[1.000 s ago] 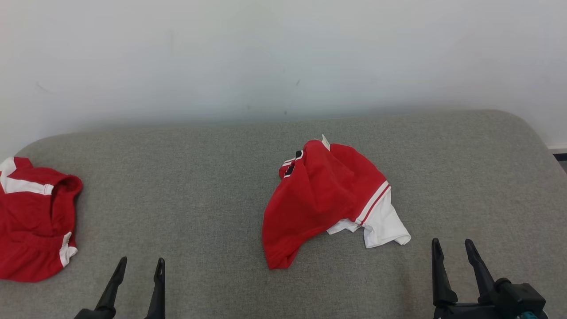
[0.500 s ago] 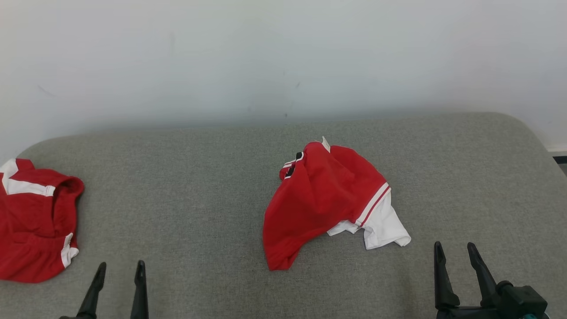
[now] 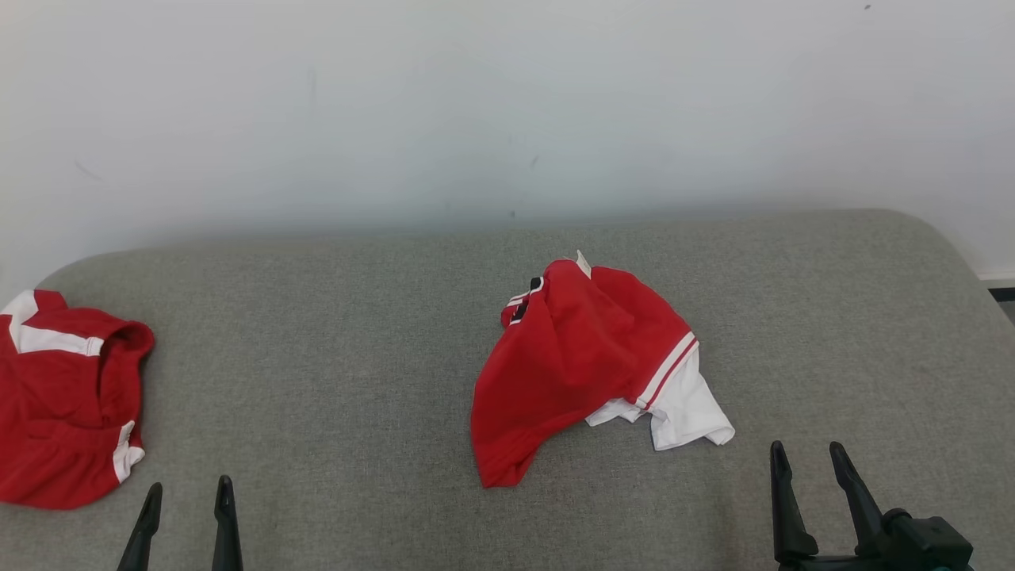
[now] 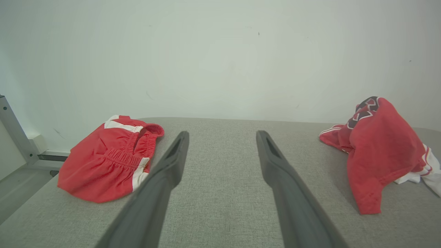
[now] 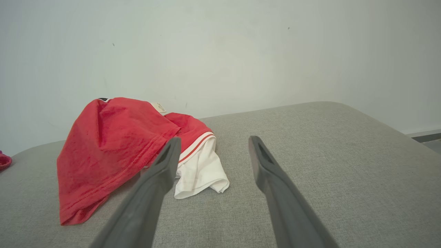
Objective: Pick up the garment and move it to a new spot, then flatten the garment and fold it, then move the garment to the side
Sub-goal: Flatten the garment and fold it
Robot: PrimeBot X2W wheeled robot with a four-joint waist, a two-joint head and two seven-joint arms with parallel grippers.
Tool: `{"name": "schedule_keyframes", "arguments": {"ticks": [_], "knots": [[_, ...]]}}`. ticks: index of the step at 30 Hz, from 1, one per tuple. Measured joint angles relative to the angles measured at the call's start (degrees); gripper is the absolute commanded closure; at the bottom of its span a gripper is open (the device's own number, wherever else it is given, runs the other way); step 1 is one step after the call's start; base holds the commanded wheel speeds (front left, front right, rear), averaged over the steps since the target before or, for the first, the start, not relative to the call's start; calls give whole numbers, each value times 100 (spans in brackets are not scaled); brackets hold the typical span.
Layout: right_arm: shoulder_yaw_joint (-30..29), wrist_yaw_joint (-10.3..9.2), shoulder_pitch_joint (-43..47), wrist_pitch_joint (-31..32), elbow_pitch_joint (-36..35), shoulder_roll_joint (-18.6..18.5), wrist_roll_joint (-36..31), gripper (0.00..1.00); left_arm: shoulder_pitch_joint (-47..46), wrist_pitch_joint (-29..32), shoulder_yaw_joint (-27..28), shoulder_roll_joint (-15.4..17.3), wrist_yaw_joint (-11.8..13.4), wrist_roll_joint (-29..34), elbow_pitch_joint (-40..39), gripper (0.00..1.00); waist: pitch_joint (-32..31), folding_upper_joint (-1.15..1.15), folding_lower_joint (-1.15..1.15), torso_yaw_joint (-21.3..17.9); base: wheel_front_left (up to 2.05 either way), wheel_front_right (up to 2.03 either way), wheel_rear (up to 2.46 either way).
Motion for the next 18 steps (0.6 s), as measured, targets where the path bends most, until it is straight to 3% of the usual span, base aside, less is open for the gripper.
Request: {"name": "schedule_keyframes", "arguments": {"ticks": [18], "knots": [[21, 0, 20, 42, -7, 3, 0, 0, 14, 0, 70, -54, -108, 311, 137, 0, -3, 0, 0, -9, 0, 0, 0]]}}
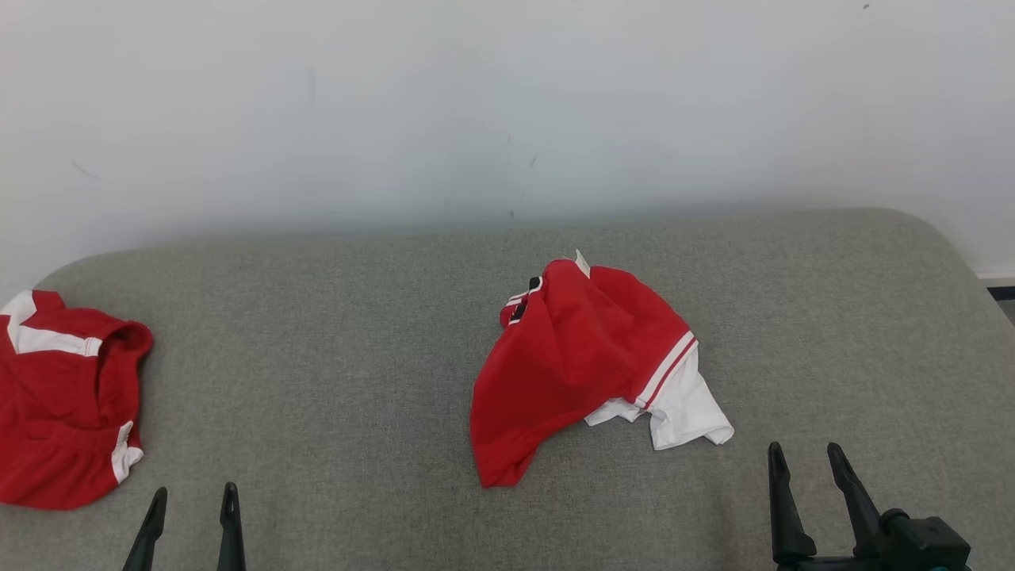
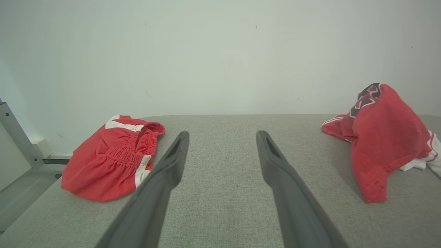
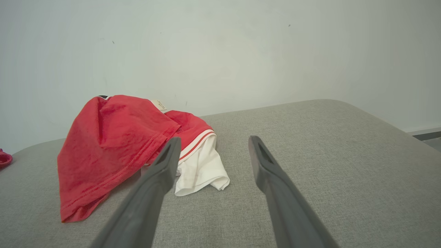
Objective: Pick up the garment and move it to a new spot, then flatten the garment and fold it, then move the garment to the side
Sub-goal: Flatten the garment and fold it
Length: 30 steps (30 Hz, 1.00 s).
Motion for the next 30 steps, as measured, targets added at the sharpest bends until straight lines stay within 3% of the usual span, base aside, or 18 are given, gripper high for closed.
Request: {"name": "schedule_keyframes", "arguments": {"ticks": [30], "knots": [[-1, 0, 12, 7, 68, 5, -34, 0, -2, 0, -15, 56, 64, 112, 45, 0, -18, 0, 0, -22, 0, 0, 0]]}}
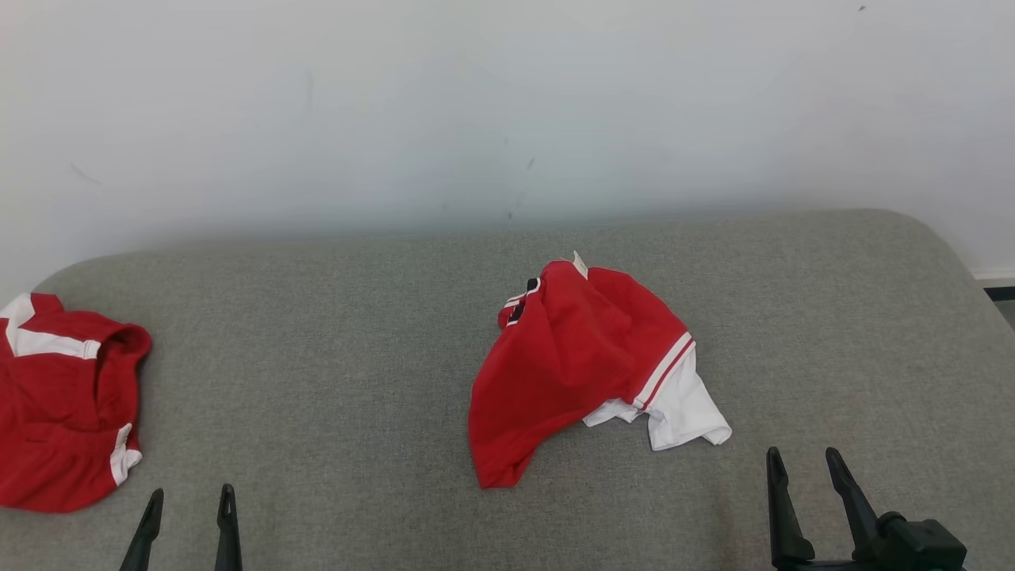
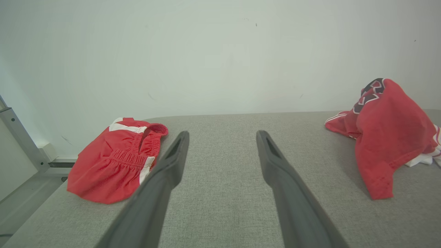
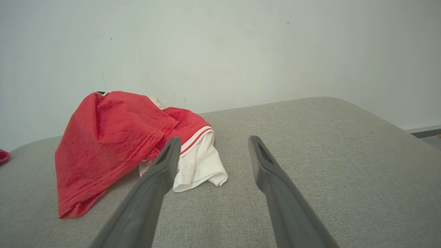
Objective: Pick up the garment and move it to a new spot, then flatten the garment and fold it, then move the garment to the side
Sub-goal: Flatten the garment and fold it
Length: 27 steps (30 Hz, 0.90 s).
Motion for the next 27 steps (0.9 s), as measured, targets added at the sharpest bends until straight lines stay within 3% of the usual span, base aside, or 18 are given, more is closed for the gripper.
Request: {"name": "schedule_keyframes", "arguments": {"ticks": [8, 17, 27], "knots": [[15, 0, -16, 0, 15, 1, 0, 0, -109, 2, -190, -69, -19, 5, 23, 0, 23, 0, 0, -33, 0, 0, 0], [176, 0, -144, 1, 34, 4, 3, 0, -1034, 76, -900, -359, -470, 147, 369, 0, 114, 0, 0, -231, 0, 0, 0], [183, 0, -264, -58, 137, 2, 79, 0, -1905, 76, -1602, -780, -868, 244, 1612, 0, 372, 0, 0, -754, 0, 0, 0]]}}
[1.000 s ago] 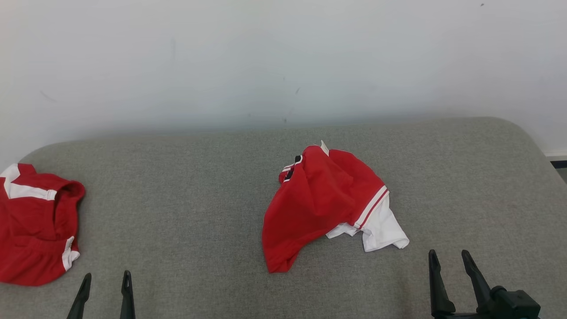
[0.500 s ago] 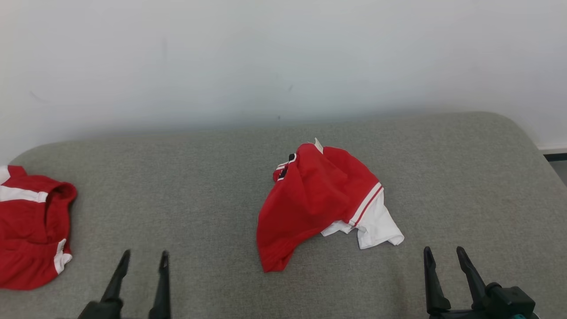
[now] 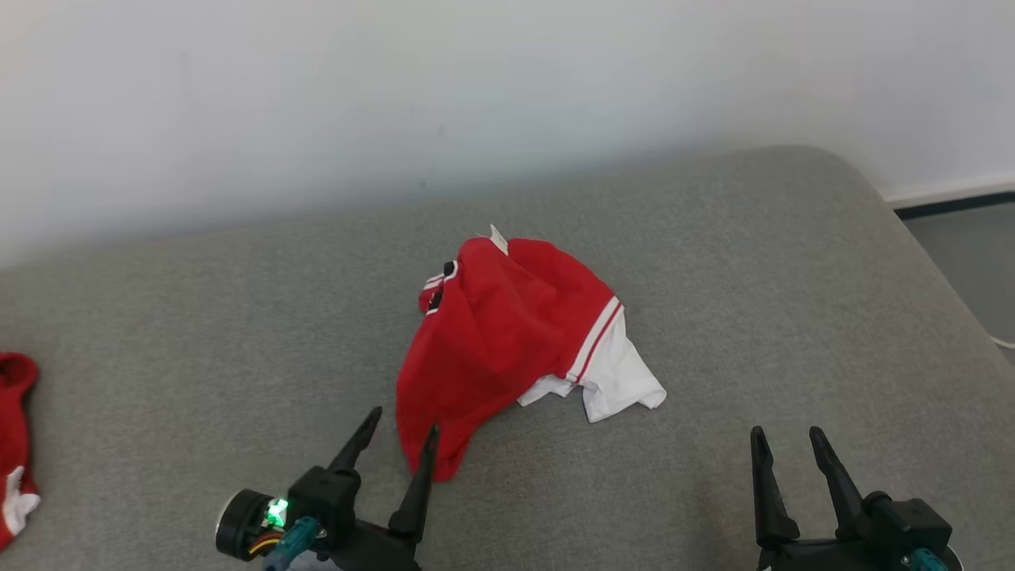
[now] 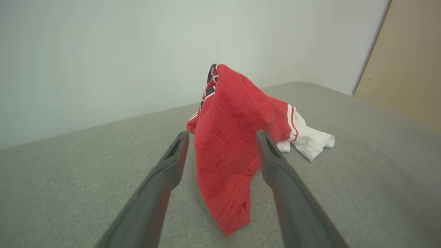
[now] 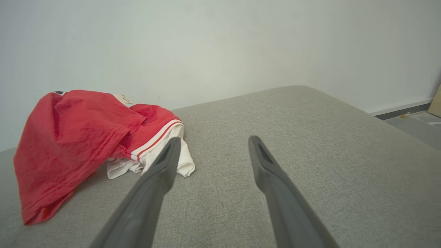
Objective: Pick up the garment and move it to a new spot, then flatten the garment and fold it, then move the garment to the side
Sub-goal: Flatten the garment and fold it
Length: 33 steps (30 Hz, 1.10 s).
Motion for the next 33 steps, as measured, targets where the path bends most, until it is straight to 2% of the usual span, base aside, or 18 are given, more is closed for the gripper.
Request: {"name": "schedule_keyframes", "arguments": {"ticks": [8, 18, 19, 20, 23, 26, 33], "knots": [[45, 0, -210, -70, 60, 2, 62, 0, -365, -26, -338, -7, -131, 99, 1134, 0, 373, 1, 1, -285, 0, 0, 0], [27, 0, -322, -111, 142, 7, 65, 0, -924, -69, -390, -87, -83, 201, 2438, 2, 579, 1, 1, -509, 0, 0, 0], [20, 0, -330, -111, 144, 7, 64, 0, -965, -74, -361, -104, -62, 182, 2526, 64, 575, 1, 1, -508, 0, 0, 0], [13, 0, -332, -115, 146, 7, 63, 0, -1014, -75, -360, -114, -65, 172, 2646, 100, 570, 0, 1, -503, 0, 0, 0], [-9, 0, -338, -126, 158, 7, 55, 0, -1090, -75, -314, -189, -96, 101, 2714, 100, 544, 1, 0, -474, 0, 0, 0], [-31, 0, -336, -129, 160, 8, 54, 0, -1133, -76, -308, -288, -134, 54, 2450, 100, 512, 1, 0, -414, 0, 0, 0], [-42, 0, -170, -134, 190, 10, 64, 0, -723, -76, -630, -464, -203, -35, 1131, 100, 364, 0, 0, -141, 0, 0, 0]]}}
